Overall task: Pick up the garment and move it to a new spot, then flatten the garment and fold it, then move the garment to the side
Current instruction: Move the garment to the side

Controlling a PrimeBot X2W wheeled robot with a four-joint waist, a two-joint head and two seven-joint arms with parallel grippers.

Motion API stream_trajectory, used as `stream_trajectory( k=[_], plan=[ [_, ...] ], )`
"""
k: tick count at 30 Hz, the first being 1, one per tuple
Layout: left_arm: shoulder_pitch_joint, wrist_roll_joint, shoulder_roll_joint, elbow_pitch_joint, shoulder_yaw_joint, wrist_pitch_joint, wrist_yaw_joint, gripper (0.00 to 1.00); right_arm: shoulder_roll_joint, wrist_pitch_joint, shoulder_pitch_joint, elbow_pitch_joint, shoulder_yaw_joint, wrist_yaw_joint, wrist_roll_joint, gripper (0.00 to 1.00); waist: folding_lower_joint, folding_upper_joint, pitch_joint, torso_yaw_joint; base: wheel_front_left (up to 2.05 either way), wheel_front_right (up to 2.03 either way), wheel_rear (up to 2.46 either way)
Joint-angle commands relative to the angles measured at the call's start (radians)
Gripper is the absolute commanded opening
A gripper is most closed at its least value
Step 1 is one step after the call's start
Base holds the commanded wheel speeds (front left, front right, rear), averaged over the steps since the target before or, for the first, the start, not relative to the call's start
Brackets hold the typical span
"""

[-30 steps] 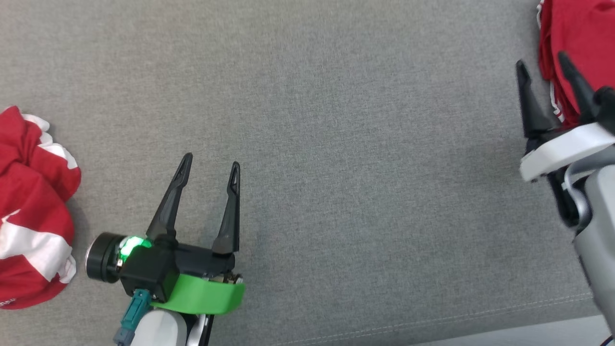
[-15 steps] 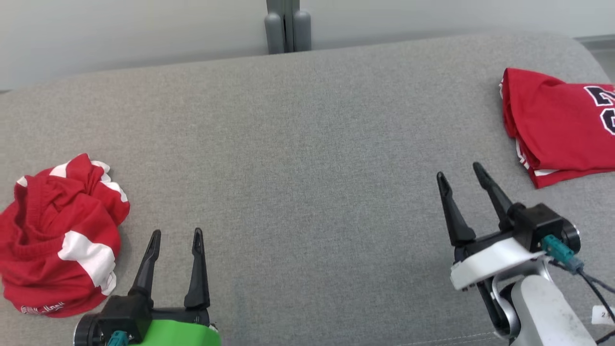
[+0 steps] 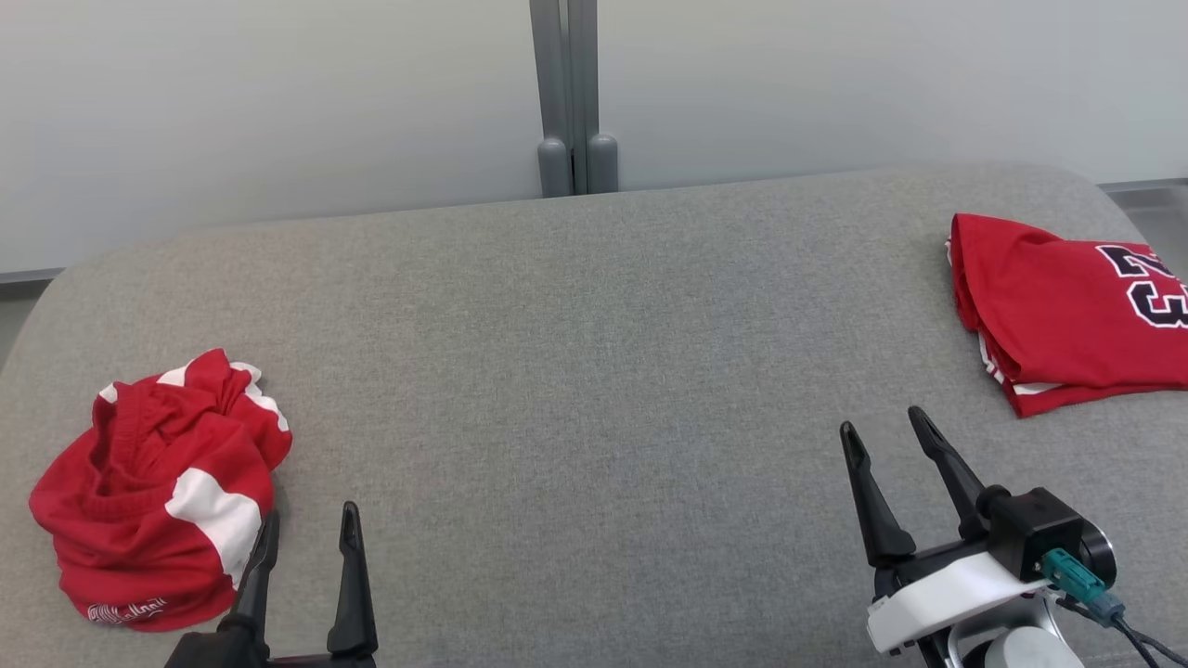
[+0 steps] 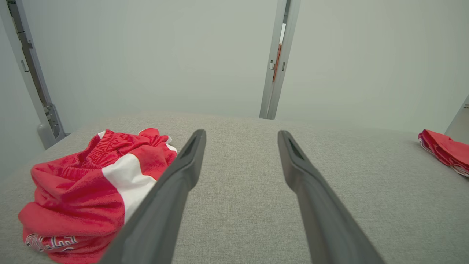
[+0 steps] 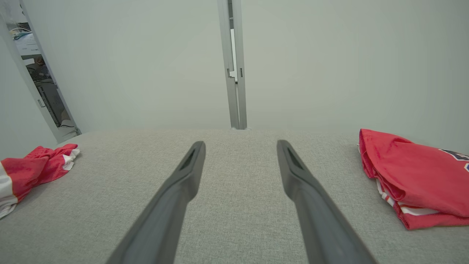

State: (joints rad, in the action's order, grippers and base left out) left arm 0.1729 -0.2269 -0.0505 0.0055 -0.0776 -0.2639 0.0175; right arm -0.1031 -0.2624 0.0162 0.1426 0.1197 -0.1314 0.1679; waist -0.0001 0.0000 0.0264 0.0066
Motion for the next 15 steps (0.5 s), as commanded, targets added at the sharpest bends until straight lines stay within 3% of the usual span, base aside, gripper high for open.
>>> stream_trajectory(
  k=[1, 15],
  plan=[
    [0.015, 0.000, -0.001, 0.002, 0.007, 0.000, 0.002, 1.00, 0.004, -0.003, -0.020, -0.006, -0.004, 0.002, 0.002, 1.00, 0.0001, 0.0000, 0.017, 0.001, 0.00, 0.00, 0.00],
    [0.030, 0.025, -0.001, 0.027, 0.031, 0.000, 0.023, 1.00, 0.014, -0.003, -0.054, 0.000, -0.012, 0.002, 0.004, 1.00, 0.0001, 0.0000, 0.046, -0.014, 0.00, 0.00, 0.00]
  ],
)
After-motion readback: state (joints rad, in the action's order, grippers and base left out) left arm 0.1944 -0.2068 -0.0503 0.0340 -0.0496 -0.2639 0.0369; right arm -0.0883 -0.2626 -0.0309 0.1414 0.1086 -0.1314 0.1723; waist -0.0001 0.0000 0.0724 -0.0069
